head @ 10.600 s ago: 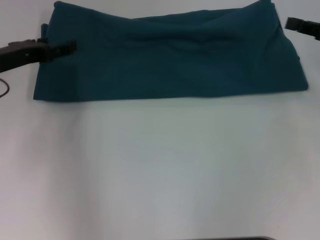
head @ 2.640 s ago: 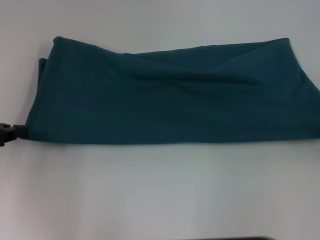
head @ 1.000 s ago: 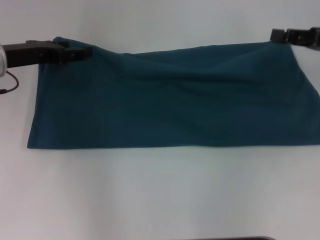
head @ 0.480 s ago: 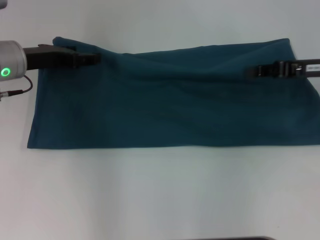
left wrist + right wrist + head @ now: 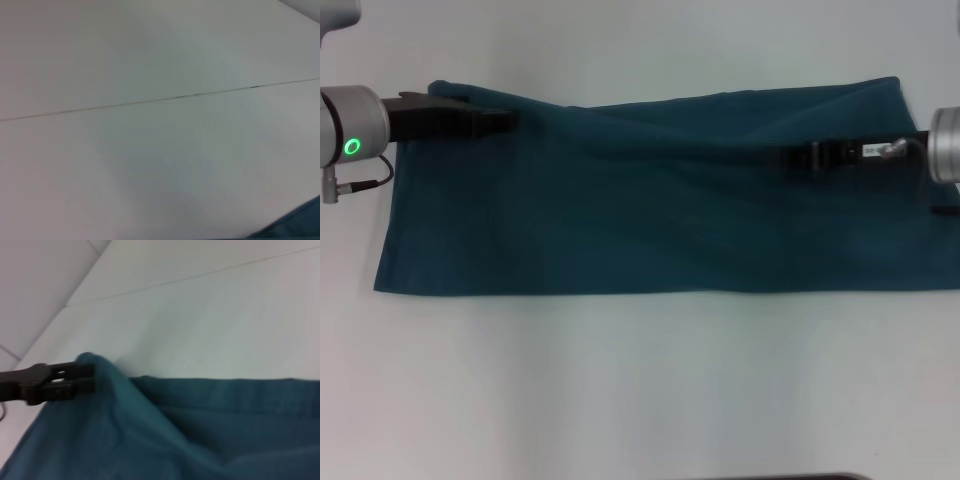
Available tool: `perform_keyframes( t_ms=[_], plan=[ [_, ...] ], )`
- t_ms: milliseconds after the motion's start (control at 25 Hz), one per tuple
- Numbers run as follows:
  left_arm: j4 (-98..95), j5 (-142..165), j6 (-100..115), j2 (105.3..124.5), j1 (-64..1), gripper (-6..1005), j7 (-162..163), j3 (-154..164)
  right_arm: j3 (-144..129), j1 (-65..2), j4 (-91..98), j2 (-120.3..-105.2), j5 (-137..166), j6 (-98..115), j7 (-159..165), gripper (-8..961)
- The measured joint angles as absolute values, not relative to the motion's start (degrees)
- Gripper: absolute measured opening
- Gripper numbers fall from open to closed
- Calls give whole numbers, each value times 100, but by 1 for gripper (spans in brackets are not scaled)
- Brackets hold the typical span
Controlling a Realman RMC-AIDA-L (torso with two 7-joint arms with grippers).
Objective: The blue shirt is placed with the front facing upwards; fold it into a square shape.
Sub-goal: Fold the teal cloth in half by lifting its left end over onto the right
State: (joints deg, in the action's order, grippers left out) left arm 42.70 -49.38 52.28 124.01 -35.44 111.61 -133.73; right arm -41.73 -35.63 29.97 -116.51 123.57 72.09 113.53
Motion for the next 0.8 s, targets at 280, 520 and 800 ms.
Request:
perform_keyframes(
  t_ms=[280,520,800],
  plan=[
    [4264,-4939,5228,12401,-3547,796,11213,-13310,-4349,-3769,2965,-11931,12352,6384,11239,19],
    [4262,-4915,5198,12401,-3529,795,11215,-13307,-4364,-4007,2732,-11988,12293,5658,11106,23],
    [4262,-4915,5164,12391,-3477,797,11197,-13322,-4368,-4143,2532,-12005,11954,5006,10796,29]
  ],
)
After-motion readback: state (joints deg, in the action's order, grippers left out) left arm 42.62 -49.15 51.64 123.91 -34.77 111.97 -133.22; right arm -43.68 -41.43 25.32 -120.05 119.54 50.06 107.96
